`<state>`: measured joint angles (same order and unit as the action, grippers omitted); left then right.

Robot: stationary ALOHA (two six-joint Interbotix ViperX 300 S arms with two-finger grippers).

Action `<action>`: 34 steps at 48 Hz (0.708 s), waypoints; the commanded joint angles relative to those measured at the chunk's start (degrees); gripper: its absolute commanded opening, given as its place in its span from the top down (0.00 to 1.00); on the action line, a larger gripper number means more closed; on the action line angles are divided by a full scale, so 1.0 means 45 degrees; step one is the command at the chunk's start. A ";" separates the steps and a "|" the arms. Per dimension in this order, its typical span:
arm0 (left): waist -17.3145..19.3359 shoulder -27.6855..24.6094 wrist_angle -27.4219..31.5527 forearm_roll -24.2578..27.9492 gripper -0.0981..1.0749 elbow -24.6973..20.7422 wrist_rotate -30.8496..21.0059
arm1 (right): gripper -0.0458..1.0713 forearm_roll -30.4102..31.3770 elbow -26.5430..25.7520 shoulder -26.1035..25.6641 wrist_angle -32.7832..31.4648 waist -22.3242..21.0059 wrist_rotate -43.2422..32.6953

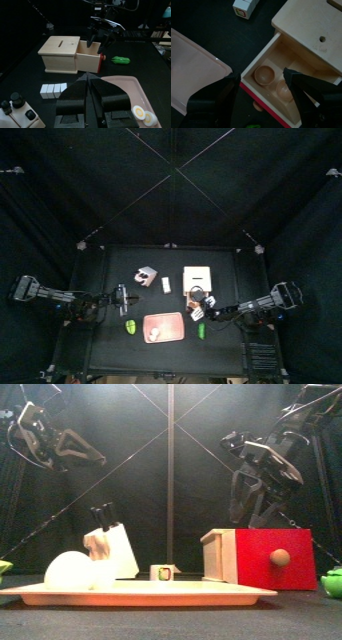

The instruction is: Put eggshell in drawer

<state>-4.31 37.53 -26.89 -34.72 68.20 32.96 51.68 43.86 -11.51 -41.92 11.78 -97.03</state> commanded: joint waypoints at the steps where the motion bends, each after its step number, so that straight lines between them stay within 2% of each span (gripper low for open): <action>1: 0.0020 -0.0020 -0.0039 0.0020 0.50 -0.0137 0.0000 | 0.08 0.0039 -0.0156 -0.0352 0.0020 -0.0039 0.0000; 24: 0.0020 -0.0020 -0.0039 0.0020 0.50 -0.0137 -0.0020 | 0.08 0.0039 -0.0156 -0.0332 0.0078 -0.0039 0.0000; 34: 0.0020 -0.0020 -0.0039 0.0020 0.50 -0.0195 0.0000 | 0.08 0.0137 -0.0313 -0.0313 0.0547 0.0000 0.0078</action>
<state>-4.31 37.53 -26.89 -34.72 68.29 32.87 51.86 43.86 -11.51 -40.52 11.78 -97.03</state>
